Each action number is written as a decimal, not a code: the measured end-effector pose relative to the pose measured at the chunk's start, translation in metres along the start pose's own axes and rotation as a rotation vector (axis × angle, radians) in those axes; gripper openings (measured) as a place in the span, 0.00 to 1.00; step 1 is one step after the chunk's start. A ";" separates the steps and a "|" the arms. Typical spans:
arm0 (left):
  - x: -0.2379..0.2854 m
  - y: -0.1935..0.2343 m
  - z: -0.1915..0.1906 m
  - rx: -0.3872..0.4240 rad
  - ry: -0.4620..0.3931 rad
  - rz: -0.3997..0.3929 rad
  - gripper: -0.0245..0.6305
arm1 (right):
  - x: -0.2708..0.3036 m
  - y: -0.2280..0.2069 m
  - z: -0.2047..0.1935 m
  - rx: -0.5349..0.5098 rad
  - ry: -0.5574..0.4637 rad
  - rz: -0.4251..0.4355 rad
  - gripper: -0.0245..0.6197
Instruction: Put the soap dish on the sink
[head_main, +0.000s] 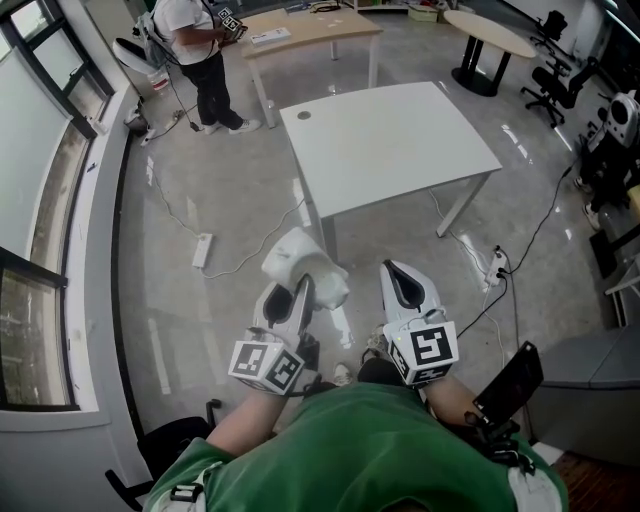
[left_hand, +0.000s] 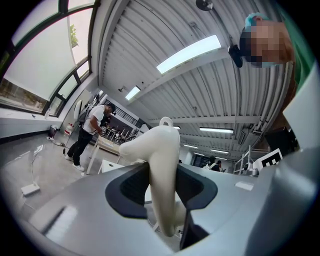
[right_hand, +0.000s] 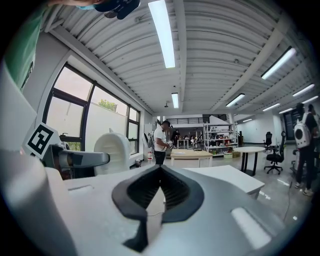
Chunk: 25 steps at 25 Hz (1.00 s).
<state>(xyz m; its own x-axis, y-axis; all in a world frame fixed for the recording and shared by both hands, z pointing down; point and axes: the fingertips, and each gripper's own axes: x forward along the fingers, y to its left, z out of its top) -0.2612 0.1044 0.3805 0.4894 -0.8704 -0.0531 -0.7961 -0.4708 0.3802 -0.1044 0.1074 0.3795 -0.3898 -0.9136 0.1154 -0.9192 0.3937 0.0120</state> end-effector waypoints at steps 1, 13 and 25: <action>0.004 0.002 0.001 0.001 0.000 0.001 0.27 | 0.005 -0.002 0.001 0.000 0.000 0.001 0.04; 0.099 0.021 0.004 0.030 0.019 0.011 0.27 | 0.080 -0.067 0.003 0.030 -0.002 0.018 0.04; 0.191 0.011 0.000 0.040 -0.024 0.059 0.27 | 0.132 -0.151 0.012 0.021 -0.030 0.064 0.04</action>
<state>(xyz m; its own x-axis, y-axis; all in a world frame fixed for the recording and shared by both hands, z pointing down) -0.1767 -0.0666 0.3742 0.4326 -0.9000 -0.0537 -0.8373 -0.4231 0.3461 -0.0183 -0.0740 0.3811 -0.4491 -0.8894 0.0856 -0.8931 0.4495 -0.0149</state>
